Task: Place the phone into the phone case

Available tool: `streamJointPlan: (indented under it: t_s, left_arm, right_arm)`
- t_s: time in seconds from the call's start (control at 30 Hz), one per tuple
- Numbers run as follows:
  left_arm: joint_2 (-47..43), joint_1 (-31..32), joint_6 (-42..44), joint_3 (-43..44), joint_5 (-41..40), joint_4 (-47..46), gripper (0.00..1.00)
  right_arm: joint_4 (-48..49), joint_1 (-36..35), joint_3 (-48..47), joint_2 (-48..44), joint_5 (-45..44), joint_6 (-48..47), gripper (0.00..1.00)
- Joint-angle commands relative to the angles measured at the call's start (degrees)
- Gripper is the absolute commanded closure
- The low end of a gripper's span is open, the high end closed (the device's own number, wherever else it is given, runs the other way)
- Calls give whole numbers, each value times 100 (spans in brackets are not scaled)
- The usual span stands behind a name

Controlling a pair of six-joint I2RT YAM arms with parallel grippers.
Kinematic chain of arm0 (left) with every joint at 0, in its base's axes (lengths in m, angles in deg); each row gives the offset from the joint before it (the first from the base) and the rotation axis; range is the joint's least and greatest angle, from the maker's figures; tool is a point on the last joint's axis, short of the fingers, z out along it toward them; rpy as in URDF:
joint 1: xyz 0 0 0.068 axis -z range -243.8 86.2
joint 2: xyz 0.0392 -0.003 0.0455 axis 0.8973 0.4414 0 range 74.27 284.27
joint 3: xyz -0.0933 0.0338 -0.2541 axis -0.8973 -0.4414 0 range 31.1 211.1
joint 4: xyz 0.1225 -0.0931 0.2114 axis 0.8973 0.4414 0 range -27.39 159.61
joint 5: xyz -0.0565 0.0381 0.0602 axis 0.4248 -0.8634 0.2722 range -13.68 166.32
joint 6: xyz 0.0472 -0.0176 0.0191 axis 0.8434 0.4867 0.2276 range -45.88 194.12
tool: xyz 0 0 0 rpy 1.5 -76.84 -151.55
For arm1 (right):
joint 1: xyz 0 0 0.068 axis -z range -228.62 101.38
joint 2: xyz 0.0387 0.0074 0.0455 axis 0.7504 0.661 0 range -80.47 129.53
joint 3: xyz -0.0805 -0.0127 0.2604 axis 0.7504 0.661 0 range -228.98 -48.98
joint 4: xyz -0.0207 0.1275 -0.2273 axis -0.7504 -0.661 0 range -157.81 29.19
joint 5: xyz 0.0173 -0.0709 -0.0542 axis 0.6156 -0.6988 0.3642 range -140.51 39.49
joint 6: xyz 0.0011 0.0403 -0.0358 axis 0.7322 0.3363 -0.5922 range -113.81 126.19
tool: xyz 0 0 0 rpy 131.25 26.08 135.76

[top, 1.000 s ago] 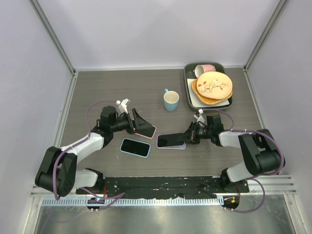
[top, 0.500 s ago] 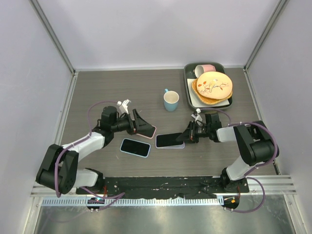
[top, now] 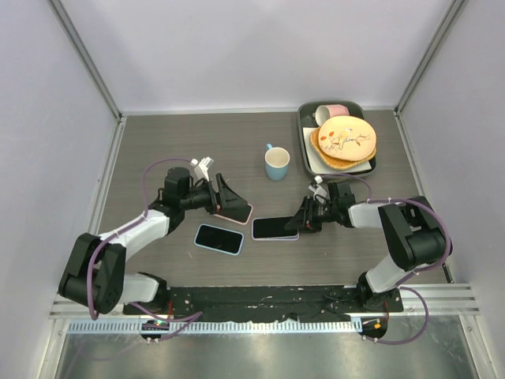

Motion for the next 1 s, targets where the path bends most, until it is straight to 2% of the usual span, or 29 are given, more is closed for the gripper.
streamJointPlan:
  t_s: [0.0,0.1,0.27,0.4,0.57,0.67,0.8,0.97]
  left_arm:
    - [43,79,642,540,-201,803,24]
    - [78,202,1011,866,-457,1351,24]
    - [148,518,1319,1296,-896,1947,24]
    - [368,914,1697,1666,-1466,2476,24]
    - [789,1327,1777,2018,-2100,2898,27]
    - [1027,1538,1812,2176,-2302,3065,35]
    - [1597,1811,1882,2535,-2513,3355,54]
    - [1976,2127,1804,2677,-2540,3295,69]
  right_arm:
    - [-1211,-384,104,8,-1853,-550,64]
    - [-1658,-498,-19,-177,-2310,-629,55]
    - [-2090,-753,-282,-361,-2916,-708,48]
    - [-2485,-964,-485,-449,-3487,-804,47]
    - [-2811,-1333,-757,-590,-4015,-883,45]
    - [-3022,-1553,-915,-634,-4296,-919,44]
    - [-3303,-1826,-1100,-651,-4552,-989,39]
    - [-3453,-2028,-1241,-730,-4737,-1033,34]
